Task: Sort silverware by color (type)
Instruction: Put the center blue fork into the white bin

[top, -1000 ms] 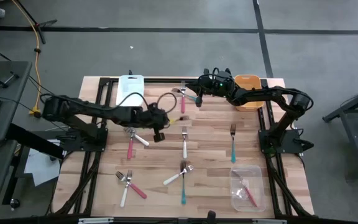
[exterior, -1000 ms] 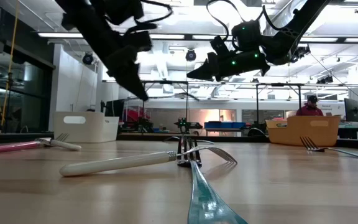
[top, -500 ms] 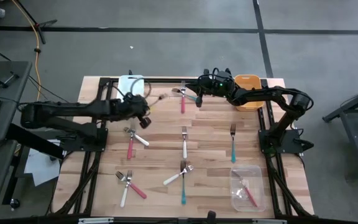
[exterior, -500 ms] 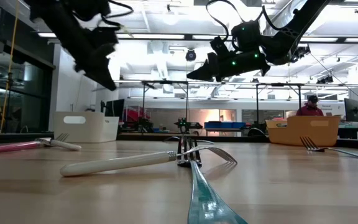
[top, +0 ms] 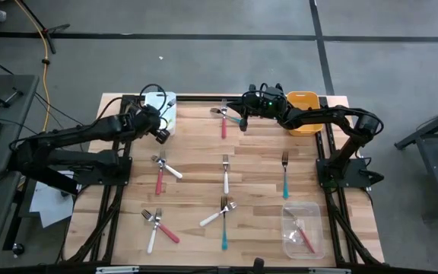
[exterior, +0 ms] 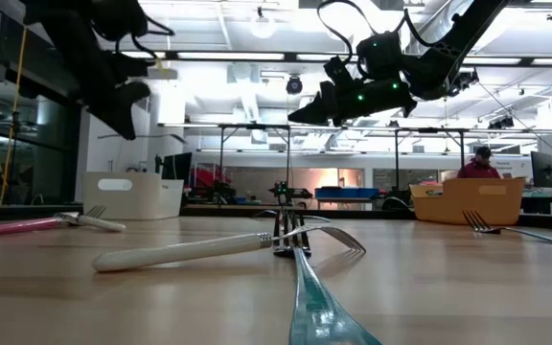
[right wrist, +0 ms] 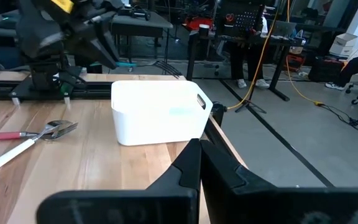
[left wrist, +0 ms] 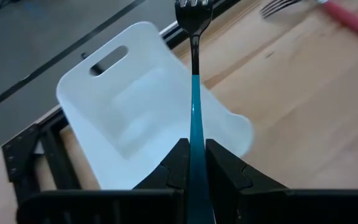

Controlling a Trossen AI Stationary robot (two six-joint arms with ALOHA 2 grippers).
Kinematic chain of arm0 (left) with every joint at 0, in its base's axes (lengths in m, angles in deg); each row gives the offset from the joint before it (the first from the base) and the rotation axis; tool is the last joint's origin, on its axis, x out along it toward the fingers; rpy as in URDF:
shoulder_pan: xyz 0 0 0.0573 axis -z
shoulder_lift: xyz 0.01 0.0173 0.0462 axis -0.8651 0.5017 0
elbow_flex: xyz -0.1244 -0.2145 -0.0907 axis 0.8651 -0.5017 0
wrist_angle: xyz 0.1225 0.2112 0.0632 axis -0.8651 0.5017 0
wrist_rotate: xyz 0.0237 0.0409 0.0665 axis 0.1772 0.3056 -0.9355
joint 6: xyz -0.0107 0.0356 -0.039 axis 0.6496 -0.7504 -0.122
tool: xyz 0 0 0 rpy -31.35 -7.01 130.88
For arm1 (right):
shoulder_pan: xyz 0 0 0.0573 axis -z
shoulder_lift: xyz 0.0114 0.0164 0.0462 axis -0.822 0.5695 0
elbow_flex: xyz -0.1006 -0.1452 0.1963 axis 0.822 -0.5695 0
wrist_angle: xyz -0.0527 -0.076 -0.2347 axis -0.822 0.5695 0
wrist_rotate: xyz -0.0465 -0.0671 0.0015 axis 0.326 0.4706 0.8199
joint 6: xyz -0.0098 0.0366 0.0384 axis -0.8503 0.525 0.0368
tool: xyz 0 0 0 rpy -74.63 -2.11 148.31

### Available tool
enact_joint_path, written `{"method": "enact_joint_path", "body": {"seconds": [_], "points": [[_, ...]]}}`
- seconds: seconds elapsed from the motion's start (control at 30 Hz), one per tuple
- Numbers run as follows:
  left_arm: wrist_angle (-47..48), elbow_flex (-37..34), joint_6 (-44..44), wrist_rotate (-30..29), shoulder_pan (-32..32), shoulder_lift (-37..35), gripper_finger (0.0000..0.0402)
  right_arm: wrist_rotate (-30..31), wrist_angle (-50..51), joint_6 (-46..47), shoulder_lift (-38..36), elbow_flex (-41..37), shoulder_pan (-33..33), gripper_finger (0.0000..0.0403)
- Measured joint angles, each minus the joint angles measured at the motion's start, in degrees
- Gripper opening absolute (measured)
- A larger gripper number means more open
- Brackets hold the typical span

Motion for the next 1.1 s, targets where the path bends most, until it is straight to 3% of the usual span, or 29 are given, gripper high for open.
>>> {"method": "enact_joint_path", "body": {"seconds": [0.63,0.83,1.1], "points": [[-4.2,-0.2,-8.9,7.4,-13.4,6.2,0.0024,0.0,0.4,0.0,0.0,0.0,0.0,0.0],[-11.1,-5.4,-10.5,12.2,-16.8,6.3,0.0024,0.0,0.4,0.0,0.0,0.0,0.0,0.0],[-15.1,-8.7,-12.6,14.2,-20.0,6.3,0.0024,0.0,0.4,0.0,0.0,0.0,0.0,0.0]]}}
